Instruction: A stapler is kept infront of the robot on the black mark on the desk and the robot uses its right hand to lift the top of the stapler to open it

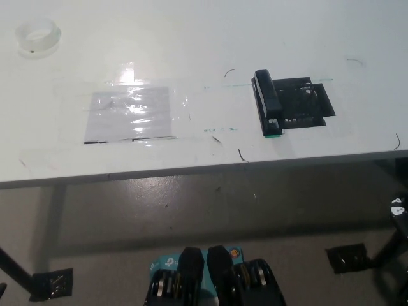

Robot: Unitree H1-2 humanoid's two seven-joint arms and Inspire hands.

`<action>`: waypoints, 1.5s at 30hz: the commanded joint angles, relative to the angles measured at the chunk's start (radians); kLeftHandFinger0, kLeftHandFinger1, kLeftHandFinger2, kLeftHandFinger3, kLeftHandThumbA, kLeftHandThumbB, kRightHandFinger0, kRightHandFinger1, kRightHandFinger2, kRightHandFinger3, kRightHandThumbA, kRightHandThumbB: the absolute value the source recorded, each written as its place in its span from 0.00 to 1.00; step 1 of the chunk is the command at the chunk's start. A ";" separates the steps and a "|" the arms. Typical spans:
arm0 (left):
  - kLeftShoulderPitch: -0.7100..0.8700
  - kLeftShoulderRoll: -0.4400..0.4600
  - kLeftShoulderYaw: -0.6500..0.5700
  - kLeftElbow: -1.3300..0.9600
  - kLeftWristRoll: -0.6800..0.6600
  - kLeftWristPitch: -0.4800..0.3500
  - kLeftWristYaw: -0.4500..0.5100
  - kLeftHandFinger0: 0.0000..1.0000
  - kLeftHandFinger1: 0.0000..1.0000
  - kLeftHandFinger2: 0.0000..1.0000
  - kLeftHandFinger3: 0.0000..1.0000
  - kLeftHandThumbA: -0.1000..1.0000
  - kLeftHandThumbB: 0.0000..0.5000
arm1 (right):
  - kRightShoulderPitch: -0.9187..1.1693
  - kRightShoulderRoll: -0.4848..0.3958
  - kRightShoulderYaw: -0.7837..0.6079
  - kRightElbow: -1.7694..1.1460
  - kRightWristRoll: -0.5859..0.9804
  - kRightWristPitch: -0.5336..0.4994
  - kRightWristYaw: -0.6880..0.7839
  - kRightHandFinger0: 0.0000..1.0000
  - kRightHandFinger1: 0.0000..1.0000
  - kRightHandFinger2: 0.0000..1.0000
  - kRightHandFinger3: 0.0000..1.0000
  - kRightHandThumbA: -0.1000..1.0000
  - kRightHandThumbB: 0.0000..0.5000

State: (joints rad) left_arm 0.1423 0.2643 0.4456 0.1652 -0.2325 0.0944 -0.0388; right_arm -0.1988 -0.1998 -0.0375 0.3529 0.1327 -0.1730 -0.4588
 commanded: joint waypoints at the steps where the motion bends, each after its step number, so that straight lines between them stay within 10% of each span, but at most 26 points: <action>1: -0.007 0.032 0.005 -0.019 -0.004 -0.016 0.002 0.49 0.54 0.67 0.83 1.00 0.45 | -0.025 0.004 -0.023 -0.001 -0.056 -0.049 0.034 0.34 0.36 0.45 0.61 0.62 0.06; 45: -0.005 0.031 0.007 -0.033 -0.005 -0.006 0.003 0.48 0.52 0.65 0.84 1.00 0.43 | -0.027 0.044 -0.095 -0.009 -0.102 -0.017 0.108 0.38 0.38 0.48 0.64 0.59 0.07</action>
State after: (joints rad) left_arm 0.1398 0.2644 0.4479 0.1621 -0.2318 0.0960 -0.0388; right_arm -0.1991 -0.1582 -0.1197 0.3552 0.0483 -0.1751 -0.3726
